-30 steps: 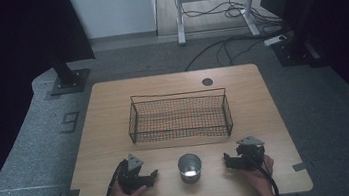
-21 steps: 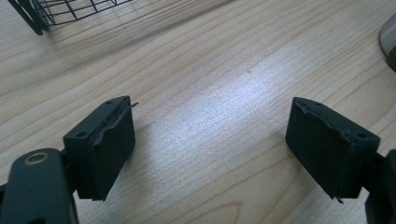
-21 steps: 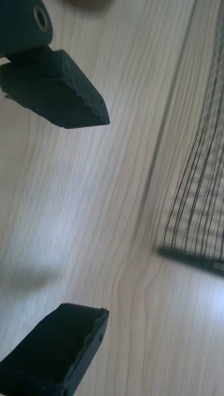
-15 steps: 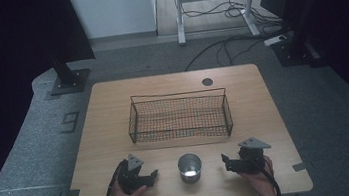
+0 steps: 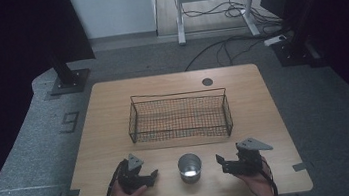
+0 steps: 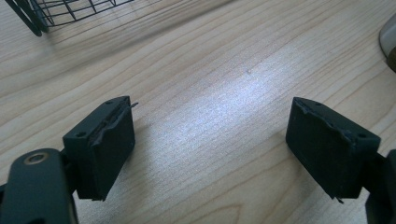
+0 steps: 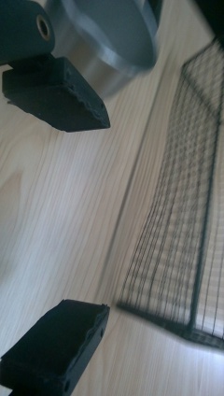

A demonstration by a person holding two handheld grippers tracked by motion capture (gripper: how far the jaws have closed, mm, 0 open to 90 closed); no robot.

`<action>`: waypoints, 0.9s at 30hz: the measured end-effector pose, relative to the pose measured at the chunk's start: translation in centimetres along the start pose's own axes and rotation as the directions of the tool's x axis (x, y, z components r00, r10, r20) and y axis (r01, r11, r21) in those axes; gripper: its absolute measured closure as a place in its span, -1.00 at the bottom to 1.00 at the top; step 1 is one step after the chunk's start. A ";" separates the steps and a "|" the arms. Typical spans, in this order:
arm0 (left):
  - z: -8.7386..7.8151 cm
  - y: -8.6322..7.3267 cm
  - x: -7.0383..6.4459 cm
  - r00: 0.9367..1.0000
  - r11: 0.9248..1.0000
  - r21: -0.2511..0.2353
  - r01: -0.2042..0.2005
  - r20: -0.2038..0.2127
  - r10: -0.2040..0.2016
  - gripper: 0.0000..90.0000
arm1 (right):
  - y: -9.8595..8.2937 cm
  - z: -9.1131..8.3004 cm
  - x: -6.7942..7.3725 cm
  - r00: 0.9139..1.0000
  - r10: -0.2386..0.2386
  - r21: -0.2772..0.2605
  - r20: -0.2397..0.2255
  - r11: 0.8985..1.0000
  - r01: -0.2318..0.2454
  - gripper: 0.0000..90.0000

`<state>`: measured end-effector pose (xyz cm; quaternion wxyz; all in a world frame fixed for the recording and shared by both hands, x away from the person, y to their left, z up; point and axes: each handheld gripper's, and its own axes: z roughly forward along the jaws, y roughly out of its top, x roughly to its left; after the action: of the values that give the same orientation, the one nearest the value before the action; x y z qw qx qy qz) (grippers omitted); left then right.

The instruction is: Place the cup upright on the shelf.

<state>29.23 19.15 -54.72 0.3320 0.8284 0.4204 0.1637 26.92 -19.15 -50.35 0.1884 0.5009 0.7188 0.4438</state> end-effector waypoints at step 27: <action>0.0 0.0 0.0 1.000 1.000 0.000 0.000 -0.001 0.000 -0.66 | 2.1 -0.4 5.7 0.985 -0.114 -0.044 -0.131 0.993 0.109 -0.78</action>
<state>29.23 19.14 -54.72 0.3317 0.8285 0.4203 0.1641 25.36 -14.02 -47.44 0.1737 0.4257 0.7484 0.4781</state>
